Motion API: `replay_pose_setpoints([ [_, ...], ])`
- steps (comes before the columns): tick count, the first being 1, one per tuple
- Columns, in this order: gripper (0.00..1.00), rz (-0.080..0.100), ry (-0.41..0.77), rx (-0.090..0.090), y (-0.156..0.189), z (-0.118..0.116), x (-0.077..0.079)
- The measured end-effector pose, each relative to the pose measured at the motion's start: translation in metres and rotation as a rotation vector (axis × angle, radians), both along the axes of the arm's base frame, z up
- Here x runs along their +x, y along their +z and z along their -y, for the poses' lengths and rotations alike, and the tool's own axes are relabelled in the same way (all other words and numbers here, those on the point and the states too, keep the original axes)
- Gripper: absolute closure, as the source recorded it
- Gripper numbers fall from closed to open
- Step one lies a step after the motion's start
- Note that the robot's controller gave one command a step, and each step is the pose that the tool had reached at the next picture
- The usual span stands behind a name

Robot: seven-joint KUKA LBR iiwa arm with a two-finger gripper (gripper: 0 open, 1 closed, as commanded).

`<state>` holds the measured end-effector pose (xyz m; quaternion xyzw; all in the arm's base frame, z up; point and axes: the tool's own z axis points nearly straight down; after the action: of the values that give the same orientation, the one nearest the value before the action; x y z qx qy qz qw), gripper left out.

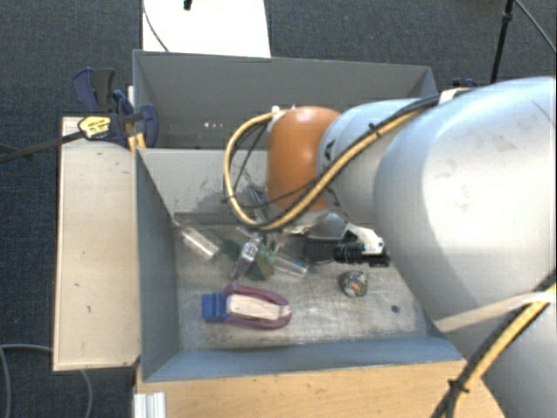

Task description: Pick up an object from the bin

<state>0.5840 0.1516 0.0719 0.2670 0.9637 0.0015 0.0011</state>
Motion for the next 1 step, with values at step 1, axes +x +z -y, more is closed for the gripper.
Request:
replay_pose_setpoints([
  [1,0.0,0.001,0.006,-0.001,0.0015,-0.0006,0.001],
])
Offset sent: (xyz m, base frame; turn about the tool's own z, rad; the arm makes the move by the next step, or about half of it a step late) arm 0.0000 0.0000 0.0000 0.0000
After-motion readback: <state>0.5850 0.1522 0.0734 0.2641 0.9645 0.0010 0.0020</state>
